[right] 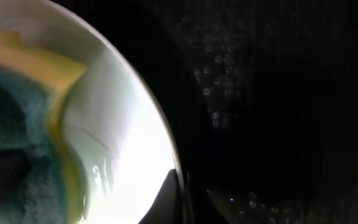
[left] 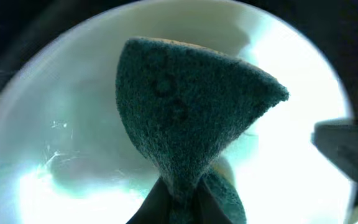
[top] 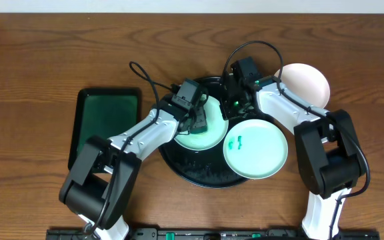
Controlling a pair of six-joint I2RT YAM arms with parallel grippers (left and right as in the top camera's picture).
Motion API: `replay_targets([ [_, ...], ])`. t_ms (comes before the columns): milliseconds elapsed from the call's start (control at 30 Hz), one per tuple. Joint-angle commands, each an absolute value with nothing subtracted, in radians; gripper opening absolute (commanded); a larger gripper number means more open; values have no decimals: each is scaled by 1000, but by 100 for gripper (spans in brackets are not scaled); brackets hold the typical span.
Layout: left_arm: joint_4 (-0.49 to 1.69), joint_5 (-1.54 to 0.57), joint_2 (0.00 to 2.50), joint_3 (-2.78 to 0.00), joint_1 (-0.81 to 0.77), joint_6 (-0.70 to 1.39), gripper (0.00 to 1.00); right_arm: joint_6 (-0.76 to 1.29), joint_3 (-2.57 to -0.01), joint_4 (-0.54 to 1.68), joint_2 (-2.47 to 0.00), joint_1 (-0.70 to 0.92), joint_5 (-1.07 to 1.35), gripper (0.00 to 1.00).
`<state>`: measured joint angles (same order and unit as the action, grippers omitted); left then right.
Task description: Clean dirty plates on tray and stack at the side
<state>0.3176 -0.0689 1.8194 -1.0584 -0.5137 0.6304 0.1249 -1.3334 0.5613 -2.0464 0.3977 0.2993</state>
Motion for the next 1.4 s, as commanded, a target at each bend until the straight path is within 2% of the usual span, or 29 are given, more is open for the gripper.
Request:
replay_targets([
  [0, 422, 131, 1822, -1041, -484, 612, 7, 152, -1311, 556, -2053, 406, 274, 1],
  [200, 562, 203, 1655, -1042, -366, 624, 7, 156, -1364, 566, -1966, 402, 199, 1],
  [400, 576, 140, 1386, -1042, -241, 616, 7, 73, -1423, 613, -1789, 402, -50, 1],
  [533, 585, 139, 1290, -1042, -176, 596, 7, -1, -1429, 628, -1687, 402, -210, 1],
  [667, 603, 139, 1273, -1042, -113, 594, 7, -193, -1429, 626, -1596, 433, -335, 1],
  [867, 631, 139, 1282, -1042, -15, 591, 7, -503, -1428, 558, -1562, 592, -807, 1],
  [1067, 654, 139, 1282, -1042, 47, 576, 7, -824, -1428, 399, -1565, 766, -992, 1],
  [1233, 666, 139, 1282, -1042, 52, 575, 7, -965, -1428, 280, -1565, 860, -1021, 1],
  [1367, 673, 139, 1282, -1042, 52, 572, 7, -902, -1428, 289, -1565, 856, -1018, 1],
])
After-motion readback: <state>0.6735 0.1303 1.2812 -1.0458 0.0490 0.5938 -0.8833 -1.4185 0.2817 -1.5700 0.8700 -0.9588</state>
